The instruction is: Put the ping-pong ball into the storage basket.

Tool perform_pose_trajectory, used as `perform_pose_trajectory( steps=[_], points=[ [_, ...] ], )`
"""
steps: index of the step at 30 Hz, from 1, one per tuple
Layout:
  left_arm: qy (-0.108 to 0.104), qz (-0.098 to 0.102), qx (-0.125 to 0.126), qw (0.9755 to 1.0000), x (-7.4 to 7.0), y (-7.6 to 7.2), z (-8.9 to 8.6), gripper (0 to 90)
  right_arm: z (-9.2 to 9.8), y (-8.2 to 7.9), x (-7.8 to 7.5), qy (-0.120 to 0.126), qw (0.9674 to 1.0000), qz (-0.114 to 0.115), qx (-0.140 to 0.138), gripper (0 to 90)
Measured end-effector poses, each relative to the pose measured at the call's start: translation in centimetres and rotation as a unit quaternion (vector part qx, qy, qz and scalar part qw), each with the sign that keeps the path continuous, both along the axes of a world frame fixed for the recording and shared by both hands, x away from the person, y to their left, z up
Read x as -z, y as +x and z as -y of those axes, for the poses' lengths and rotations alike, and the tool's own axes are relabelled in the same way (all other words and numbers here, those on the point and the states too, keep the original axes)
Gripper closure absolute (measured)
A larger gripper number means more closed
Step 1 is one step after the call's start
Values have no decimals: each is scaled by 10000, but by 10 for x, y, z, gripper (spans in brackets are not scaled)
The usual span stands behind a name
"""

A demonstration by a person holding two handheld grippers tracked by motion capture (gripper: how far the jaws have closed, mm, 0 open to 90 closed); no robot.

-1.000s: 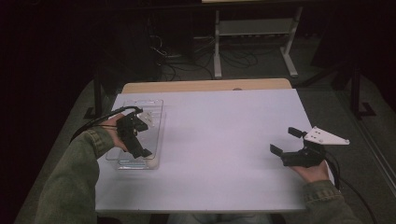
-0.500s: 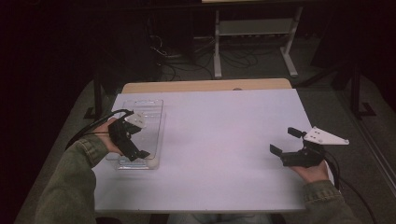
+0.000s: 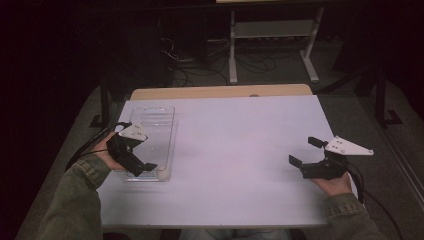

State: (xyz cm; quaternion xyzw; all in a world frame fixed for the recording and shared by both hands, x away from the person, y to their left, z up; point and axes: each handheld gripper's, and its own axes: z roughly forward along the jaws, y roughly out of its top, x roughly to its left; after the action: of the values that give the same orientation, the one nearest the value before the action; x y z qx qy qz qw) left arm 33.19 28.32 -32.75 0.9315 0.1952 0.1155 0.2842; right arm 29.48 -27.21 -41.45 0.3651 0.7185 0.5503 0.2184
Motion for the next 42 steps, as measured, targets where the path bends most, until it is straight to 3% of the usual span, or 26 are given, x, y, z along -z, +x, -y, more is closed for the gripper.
perform_pose_trajectory(
  steps=[9, 13, 23, 25, 26, 28, 30, 36, 39, 42],
  points=[
    [-431, 172, -144, 9988, 7, -9, -10, 0, 0, 0, 0, -11, 10000, -1, 13, 0],
    [-797, 411, -265, 9956, 8, -14, -16, 0, 0, 0, 0, -18, 10000, -5, 18, 0],
    [-1059, 579, -430, 9918, 16, -26, -22, 0, -1, 0, 0, -39, 10000, 7, 30, 0],
    [-1238, 647, -439, 9892, 20, -30, -22, 0, 0, 0, 0, -37, 10000, 8, 33, 0],
    [-1238, 647, -439, 9892, 20, -30, -22, 0, 0, 0, 0, -37, 10000, 8, 33, 0],
    [-1426, 700, -463, 9862, 25, -33, -22, 0, 0, 0, 0, -35, 10000, 6, 36, 0],
    [-1434, 720, -477, 9859, 28, -34, -22, 0, 0, 0, 0, -38, 10000, 7, 31, 0],
    [-1626, 816, -601, 9815, 32, -35, -24, 0, -1, 0, 1, -44, 10000, -1, 26, 0],
    [-1759, 933, -771, 9769, 37, -37, -27, 0, -1, 0, 1, -49, 10000, 4, 12, 0],
    [-1987, 1082, -914, 9698, 40, -41, -30, 0, -1, 0, 1, -55, 10000, 7, 11, 0]
  ],
)
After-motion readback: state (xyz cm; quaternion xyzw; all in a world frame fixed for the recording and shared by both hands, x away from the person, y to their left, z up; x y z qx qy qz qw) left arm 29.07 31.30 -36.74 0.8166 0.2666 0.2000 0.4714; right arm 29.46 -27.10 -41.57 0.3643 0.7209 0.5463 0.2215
